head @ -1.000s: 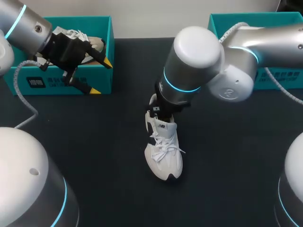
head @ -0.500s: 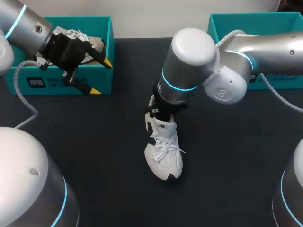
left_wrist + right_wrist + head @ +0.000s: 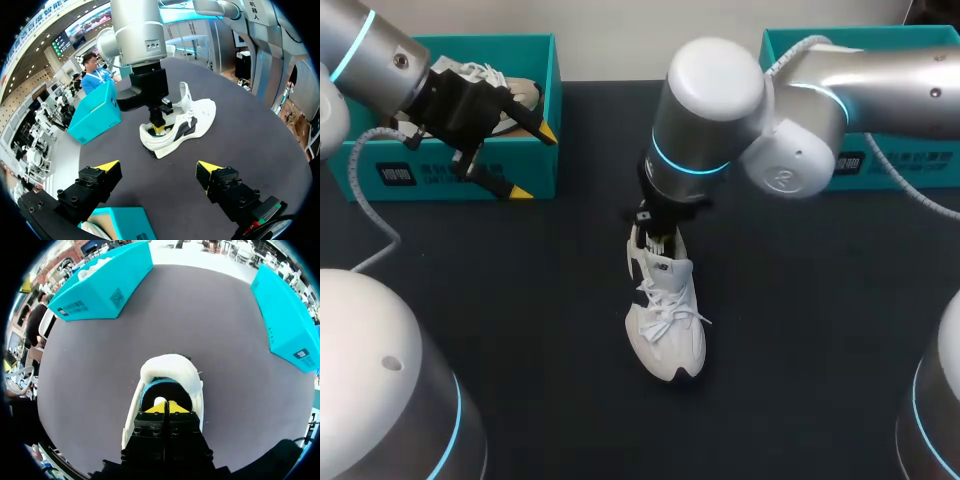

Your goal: Take the shoe out of the shoebox, open the shoe tongue, remove and reinsert the insole, then place the shoe into the shoebox

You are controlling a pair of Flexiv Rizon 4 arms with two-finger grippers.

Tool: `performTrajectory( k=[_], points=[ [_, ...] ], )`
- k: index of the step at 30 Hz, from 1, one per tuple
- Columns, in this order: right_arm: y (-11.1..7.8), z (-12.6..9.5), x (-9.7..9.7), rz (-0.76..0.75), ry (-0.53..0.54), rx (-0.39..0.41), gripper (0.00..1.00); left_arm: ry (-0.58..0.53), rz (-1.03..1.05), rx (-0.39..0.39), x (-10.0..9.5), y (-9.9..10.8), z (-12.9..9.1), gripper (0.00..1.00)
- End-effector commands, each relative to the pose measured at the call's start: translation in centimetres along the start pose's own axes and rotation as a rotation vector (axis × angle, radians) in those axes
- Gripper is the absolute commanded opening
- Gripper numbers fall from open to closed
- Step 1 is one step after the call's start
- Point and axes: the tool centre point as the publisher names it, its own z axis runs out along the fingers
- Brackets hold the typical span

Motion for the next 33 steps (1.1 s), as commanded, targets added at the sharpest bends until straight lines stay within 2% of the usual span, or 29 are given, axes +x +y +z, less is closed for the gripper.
performTrajectory(
  k=[1,4,7,10,13,19,24,30,33],
  points=[
    [0.1,2.6,0.4,0.002,0.02,0.026,0.0,0.0,0.001,-0.002,0.1,0.0,0.0,1.0],
    [0.0,2.7,0.5,0.003,0.021,0.031,0.0,0.0,0.001,-0.002,0.1,0.0,0.0,1.0],
    [0.0,1.8,0.6,-0.001,-0.008,0.036,0.0,0.0,0.001,-0.002,0.1,0.0,0.0,1.0],
    [0.3,0.6,0.5,0.01,-0.043,0.009,0.0,0.0,0.001,-0.002,0.1,0.0,0.0,1.0],
    [0.6,0.4,0.6,0.008,-0.067,-0.009,0.0,0.0,0.001,-0.002,0.1,0.0,0.0,1.0],
    [0.8,1.8,0.3,-0.004,-0.098,-0.026,0.0,0.0,0.001,-0.002,0.1,0.0,0.0,1.0],
    [0.9,3.9,-0.1,-0.015,-0.151,-0.063,0.0,0.0,0.001,-0.002,0.1,0.0,0.0,1.0],
    [0.8,4.5,-0.3,0.006,-0.139,-0.05,0.0,0.0,0.001,-0.002,0.1,0.0,0.0,1.0],
    [0.7,3.7,-0.3,0.007,-0.149,-0.05,0.0,0.0,0.001,-0.002,0.1,0.0,0.0,1.0]
  ],
)
